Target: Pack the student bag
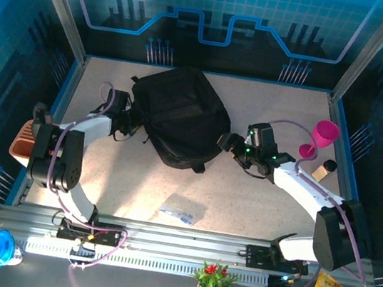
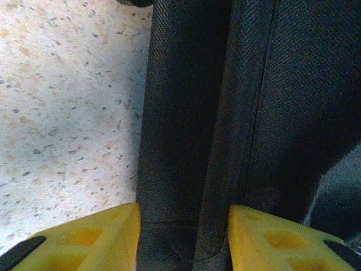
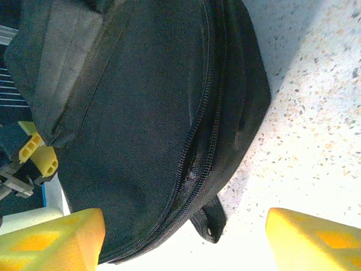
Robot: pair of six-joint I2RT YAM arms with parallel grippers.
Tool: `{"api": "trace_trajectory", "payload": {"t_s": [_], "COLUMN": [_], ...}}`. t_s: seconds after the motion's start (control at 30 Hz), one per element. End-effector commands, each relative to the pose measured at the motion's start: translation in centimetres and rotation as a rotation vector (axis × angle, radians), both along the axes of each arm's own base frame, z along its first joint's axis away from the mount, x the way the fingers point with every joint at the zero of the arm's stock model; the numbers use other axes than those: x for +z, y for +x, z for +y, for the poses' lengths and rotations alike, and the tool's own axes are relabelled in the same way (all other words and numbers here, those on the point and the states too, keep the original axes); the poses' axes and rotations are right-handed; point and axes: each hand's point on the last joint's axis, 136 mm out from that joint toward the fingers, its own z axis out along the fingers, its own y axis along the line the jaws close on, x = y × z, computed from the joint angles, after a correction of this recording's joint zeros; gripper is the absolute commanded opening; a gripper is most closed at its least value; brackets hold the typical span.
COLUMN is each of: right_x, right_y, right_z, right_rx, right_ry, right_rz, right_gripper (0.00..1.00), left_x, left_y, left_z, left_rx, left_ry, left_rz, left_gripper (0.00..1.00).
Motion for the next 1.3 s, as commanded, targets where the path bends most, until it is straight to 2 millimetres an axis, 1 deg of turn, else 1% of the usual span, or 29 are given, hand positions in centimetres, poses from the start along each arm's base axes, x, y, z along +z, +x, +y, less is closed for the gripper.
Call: {"api": "trace_trajectory", "payload": {"t_s": [0.0, 0.1, 0.2, 0.3, 0.4, 0.43, 0.47, 0.53, 0.6, 0.7, 0.83, 0.97, 1.03, 1.1, 1.17, 1.27], "right_x": [-1.0, -1.6, -2.0, -2.3, -2.4, -2.9, -2.2, -2.3, -2.3, -1.7, -1.4, -2.4, -2.5, -1.9, -0.5, 1.7], "right_y": [-0.7, -0.6, -0.4, 0.2, 1.2, 1.4, 2.5, 3.8, 5.1, 7.6, 10.6, 12.2, 12.5, 12.3, 11.7, 9.9], "right_z": [1.4, 2.1, 2.8, 3.2, 3.4, 3.3, 3.5, 3.1, 2.3, 0.5, -2.6, -5.5, -6.8, -7.8, -8.9, -11.3], "right_rx": [0.041, 0.065, 0.088, 0.103, 0.111, 0.113, 0.113, 0.103, 0.088, 0.063, 0.038, 0.008, -0.014, -0.033, -0.053, -0.107], "right_ry": [0.041, 0.061, 0.076, 0.070, 0.060, 0.054, 0.055, 0.043, 0.033, 0.009, -0.060, -0.114, -0.149, -0.187, -0.235, -0.348], "right_rz": [0.032, 0.056, 0.067, 0.069, 0.062, 0.068, 0.041, 0.029, 0.015, -0.030, -0.077, -0.090, -0.114, -0.125, -0.138, -0.139], "right_gripper": [0.75, 0.72, 0.68, 0.62, 0.54, 0.51, 0.49, 0.44, 0.41, 0.39, 0.39, 0.42, 0.45, 0.49, 0.55, 0.64], "left_x": [1.4, 1.1, 1.2, 1.7, 2.5, 2.7, 2.9, 3.2, 3.5, 3.6, 4.0, 4.3, 4.2, 4.1, 4.0, 4.0], "left_y": [1.8, 2.0, 2.1, 2.0, 1.7, 1.5, 1.4, 0.9, 0.5, -0.4, -1.5, -2.1, -2.1, -2.0, -1.8, -1.8], "left_z": [-0.9, -1.4, -1.6, -1.9, -2.7, -3.0, -3.4, -4.1, -5.1, -6.8, -10.4, -13.6, -14.9, -15.7, -16.2, -16.6], "left_rx": [-0.025, -0.043, -0.053, -0.067, -0.096, -0.106, -0.117, -0.138, -0.161, -0.194, -0.261, -0.306, -0.316, -0.319, -0.319, -0.322], "left_ry": [-0.072, -0.092, -0.101, -0.105, -0.115, -0.115, -0.114, -0.114, -0.119, -0.131, -0.162, -0.202, -0.216, -0.228, -0.235, -0.240], "left_rz": [-0.060, -0.061, -0.069, -0.082, -0.093, -0.094, -0.095, -0.094, -0.090, -0.075, -0.065, -0.060, -0.057, -0.051, -0.047, -0.044], "left_gripper": [0.42, 0.36, 0.24, 0.13, 0.02, 0.00, 0.00, 0.00, 0.00, 0.00, 0.00, 0.00, 0.00, 0.00, 0.00, 0.00]}}
